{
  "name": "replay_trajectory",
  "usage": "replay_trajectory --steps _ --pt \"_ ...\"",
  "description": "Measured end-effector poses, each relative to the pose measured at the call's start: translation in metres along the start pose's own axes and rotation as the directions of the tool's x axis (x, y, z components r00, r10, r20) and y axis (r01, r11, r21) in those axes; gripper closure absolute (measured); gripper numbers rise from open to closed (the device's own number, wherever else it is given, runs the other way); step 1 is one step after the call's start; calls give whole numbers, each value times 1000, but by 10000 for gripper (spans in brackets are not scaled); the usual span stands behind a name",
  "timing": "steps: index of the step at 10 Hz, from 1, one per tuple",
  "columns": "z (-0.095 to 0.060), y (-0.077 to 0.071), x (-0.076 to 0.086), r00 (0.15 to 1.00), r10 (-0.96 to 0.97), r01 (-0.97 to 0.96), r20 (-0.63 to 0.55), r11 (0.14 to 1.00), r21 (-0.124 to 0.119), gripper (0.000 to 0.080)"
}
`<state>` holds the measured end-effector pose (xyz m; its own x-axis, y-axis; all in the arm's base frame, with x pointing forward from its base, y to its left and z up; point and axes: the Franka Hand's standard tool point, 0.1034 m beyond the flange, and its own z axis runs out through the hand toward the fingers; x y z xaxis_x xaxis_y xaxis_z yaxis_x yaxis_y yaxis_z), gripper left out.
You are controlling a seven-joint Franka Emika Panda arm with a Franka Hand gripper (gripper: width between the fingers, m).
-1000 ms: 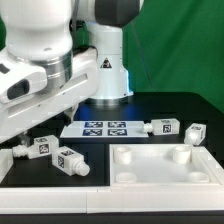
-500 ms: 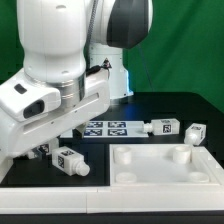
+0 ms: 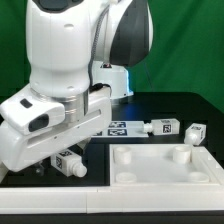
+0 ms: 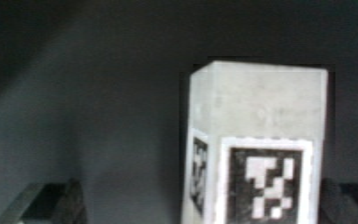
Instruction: Assemble one leg
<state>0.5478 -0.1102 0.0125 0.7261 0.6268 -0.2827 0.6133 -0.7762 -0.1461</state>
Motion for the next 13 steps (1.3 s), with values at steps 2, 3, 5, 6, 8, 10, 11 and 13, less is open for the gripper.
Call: replay_trajectory --steps 2,3,5,6,8,10,11,13 --pt "0 0 0 1000 0 0 0 1000 0 150" --pt "0 0 0 1000 0 0 0 1000 0 273" --pt "-1 1 -1 1000 0 0 0 1000 -3 407" --pt "-2 2 -1 1000 1 -1 -1 1000 -4 511" --pt "-8 -5 -2 1000 -15 14 -27 1000 -26 511" --pt "-29 -42 -19 990 -117 111 -77 991 -79 511" --pt "-40 -52 -32 980 -174 165 -100 982 -94 511" --pt "-51 -59 -49 970 -193 173 -147 975 -138 511"
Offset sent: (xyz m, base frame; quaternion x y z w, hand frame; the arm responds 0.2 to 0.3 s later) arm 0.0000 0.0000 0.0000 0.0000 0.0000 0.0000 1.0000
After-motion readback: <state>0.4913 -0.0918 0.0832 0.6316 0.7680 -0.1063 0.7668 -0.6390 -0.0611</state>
